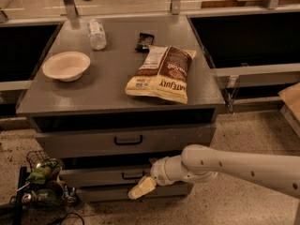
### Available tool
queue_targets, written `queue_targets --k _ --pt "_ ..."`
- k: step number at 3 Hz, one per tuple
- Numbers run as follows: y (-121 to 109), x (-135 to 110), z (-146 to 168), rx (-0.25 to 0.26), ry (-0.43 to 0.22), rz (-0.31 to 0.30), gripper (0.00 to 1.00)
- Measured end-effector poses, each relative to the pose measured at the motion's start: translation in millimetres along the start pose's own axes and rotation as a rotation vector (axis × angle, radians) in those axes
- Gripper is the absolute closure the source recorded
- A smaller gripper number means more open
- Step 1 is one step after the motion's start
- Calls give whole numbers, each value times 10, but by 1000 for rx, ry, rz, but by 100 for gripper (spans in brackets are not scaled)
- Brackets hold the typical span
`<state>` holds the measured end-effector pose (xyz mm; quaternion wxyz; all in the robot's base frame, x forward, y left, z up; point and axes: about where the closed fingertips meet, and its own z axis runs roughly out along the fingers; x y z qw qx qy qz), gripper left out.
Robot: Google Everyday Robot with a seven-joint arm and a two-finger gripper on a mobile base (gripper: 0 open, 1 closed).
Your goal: Open middle drawer
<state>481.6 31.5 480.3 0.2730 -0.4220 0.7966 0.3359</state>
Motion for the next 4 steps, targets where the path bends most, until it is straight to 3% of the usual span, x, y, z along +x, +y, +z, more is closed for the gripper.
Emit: queue_targets --k 1,2,4 --pt "-244 -38 200 -43 -5 8 0" --pt "-246 -41 200 -43 -5 7 0" --pt "-94 15 169 -92 21 0 0"
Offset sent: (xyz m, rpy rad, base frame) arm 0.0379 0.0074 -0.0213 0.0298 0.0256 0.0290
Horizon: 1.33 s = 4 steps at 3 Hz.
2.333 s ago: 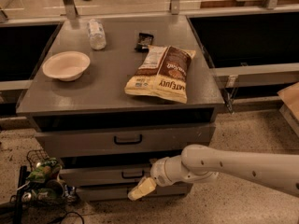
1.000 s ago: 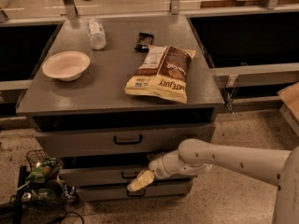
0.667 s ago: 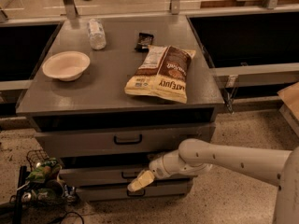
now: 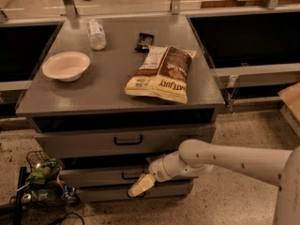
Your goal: Open middle drawer
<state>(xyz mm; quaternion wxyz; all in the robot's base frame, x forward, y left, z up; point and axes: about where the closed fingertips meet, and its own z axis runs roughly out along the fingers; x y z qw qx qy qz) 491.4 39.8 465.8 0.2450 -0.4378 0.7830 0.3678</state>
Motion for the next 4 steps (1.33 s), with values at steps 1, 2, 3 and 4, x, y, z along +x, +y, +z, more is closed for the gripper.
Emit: queue_targets --k 1,2,3,4 --pt "74 60 6 -32 4 1 0" --pt "136 103 8 -60 4 0 0" --pt "205 135 -24 -89 -8 -1 0" --pt "321 186 -120 -123 -23 -2 0"
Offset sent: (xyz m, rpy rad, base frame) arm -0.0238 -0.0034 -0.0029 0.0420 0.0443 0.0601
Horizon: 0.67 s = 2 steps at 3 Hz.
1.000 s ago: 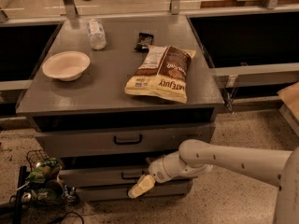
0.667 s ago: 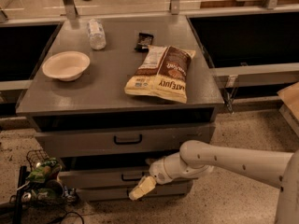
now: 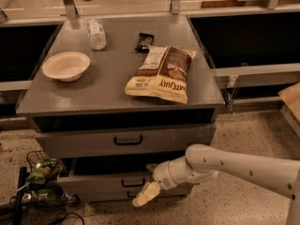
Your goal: Open middle drawer
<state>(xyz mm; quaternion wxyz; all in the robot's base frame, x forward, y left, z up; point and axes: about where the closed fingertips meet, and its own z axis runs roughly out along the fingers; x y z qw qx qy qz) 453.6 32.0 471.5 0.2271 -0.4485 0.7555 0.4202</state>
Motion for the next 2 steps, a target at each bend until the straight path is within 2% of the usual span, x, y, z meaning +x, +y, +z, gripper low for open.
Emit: queue_targets --k 1,2 --pt "75 25 -52 -13 -8 -1 0" --pt "278 82 -180 -27 -21 -11 0"
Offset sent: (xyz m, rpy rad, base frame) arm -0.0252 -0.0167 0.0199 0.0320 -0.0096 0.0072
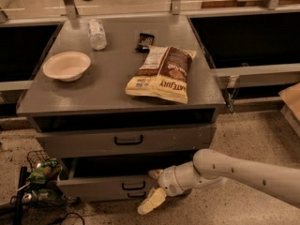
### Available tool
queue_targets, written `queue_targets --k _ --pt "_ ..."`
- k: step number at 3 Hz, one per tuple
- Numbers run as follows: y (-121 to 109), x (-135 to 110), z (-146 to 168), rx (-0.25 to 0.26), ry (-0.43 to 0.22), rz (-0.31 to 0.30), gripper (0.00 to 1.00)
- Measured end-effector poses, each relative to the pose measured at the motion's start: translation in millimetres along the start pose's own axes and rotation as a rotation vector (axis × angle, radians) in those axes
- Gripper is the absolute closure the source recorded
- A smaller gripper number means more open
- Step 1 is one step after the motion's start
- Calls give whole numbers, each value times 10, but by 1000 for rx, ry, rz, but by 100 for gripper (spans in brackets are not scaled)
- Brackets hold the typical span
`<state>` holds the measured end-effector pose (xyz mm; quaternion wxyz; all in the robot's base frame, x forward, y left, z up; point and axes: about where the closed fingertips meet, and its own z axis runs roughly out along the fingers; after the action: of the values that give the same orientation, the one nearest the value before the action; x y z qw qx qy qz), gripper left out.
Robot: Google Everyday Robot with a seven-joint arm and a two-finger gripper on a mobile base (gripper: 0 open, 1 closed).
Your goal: Open middle drawer
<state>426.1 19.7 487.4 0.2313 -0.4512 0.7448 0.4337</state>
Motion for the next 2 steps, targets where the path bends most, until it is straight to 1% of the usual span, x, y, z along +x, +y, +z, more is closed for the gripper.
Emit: queue_targets --k 1,2 --pt "4 -6 -7 10 -1 0 0" --pt "-16 -42 -11 44 -1 1 0"
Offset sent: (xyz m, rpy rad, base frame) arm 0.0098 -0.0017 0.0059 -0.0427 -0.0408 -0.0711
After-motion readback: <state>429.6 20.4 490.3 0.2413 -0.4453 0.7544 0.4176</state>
